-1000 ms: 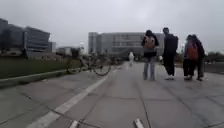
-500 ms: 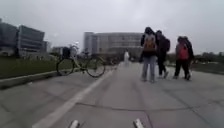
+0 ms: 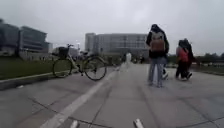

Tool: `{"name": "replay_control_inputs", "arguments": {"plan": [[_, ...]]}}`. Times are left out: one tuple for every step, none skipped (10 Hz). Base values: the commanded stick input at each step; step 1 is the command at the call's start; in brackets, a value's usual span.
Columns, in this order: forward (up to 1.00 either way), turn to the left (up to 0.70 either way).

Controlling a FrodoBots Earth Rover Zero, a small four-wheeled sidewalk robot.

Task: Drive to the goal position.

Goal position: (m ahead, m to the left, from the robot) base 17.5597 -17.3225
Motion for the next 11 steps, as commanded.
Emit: {"name": "replay_control_inputs", "arguments": {"plan": [[0.76, -0.38], [0.76, -0.38], [0.76, -0.38], [0.76, -0.38], [0.76, -0.38], [0.76, -0.38], [0.76, -0.34], [0.76, -0.04], [0.76, -0.04], [0.76, -0.04], [0.76, -0.04]]}}
